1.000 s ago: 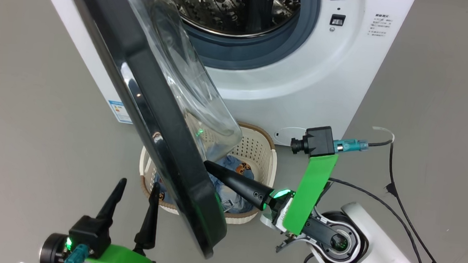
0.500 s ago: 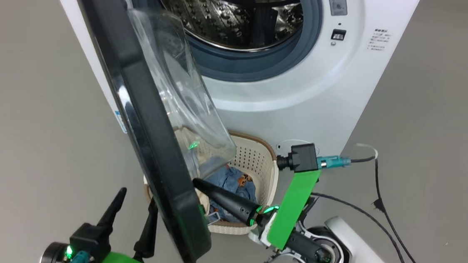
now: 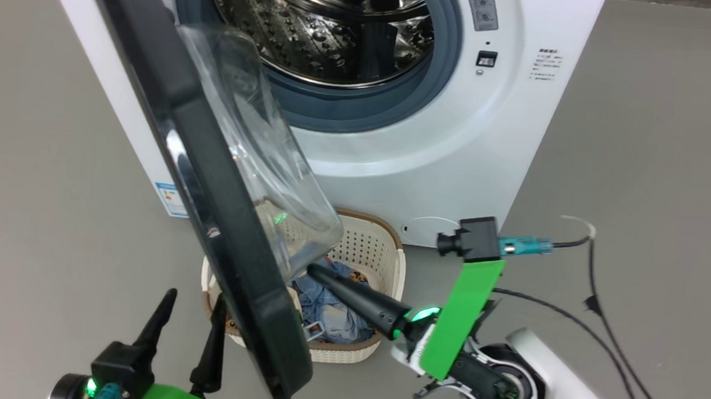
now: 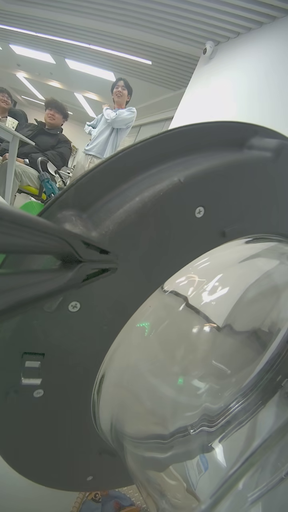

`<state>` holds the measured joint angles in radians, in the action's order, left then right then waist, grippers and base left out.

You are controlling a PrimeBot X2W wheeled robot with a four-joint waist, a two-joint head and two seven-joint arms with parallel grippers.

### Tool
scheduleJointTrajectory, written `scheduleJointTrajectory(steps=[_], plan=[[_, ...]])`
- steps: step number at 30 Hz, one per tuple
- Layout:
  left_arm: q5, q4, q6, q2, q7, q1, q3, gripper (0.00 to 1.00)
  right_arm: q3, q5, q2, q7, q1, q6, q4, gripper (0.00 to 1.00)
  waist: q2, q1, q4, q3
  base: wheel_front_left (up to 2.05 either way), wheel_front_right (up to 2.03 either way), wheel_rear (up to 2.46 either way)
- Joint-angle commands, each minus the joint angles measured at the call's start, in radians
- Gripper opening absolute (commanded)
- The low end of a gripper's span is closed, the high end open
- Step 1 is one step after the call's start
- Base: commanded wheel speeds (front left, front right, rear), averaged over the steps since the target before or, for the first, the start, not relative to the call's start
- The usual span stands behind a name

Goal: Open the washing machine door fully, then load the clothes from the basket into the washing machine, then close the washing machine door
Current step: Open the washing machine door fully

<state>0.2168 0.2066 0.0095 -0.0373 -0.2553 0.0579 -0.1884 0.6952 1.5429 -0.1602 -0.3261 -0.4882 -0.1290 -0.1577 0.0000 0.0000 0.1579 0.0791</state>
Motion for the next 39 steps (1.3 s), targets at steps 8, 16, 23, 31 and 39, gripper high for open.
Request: scheduleJointTrajectory(steps=[8, 16, 23, 31, 39], plan=[[-0.015, -0.019, -0.012, -0.013, -0.006, -0.004, 0.078, 1.0, 0.054, -0.109, -0.117, 0.193, 0.007, -0.002, 0.09, 1.0, 0.0, 0.0, -0.029, -0.018, 0.0, 0.0, 0.0], [-0.028, -0.026, -0.021, -0.013, -0.006, -0.019, 0.118, 1.0, 0.165, -0.278, -0.285, 0.549, 0.0, -0.002, 0.033, 1.0, 0.0, 0.0, -0.06, -0.027, 0.0, 0.0, 0.0], [-0.031, -0.04, -0.02, -0.013, -0.006, -0.037, 0.142, 1.0, -0.005, -0.473, -0.318, 0.587, 0.067, -0.002, -0.044, 1.0, 0.0, 0.0, -0.091, -0.035, 0.0, 0.0, 0.0], [-0.029, -0.049, -0.018, -0.013, -0.006, -0.054, 0.162, 1.0, -0.329, -0.652, -0.254, 0.588, 0.271, -0.002, -0.004, 1.0, 0.0, 0.0, -0.103, -0.051, 0.0, 0.0, 0.0], [-0.034, -0.056, -0.023, -0.013, -0.006, -0.068, 0.2, 1.0, -0.572, -0.838, -0.148, 0.588, 0.474, -0.002, 0.034, 1.0, 0.0, 0.0, -0.125, -0.06, 0.0, 0.0, 0.0]])
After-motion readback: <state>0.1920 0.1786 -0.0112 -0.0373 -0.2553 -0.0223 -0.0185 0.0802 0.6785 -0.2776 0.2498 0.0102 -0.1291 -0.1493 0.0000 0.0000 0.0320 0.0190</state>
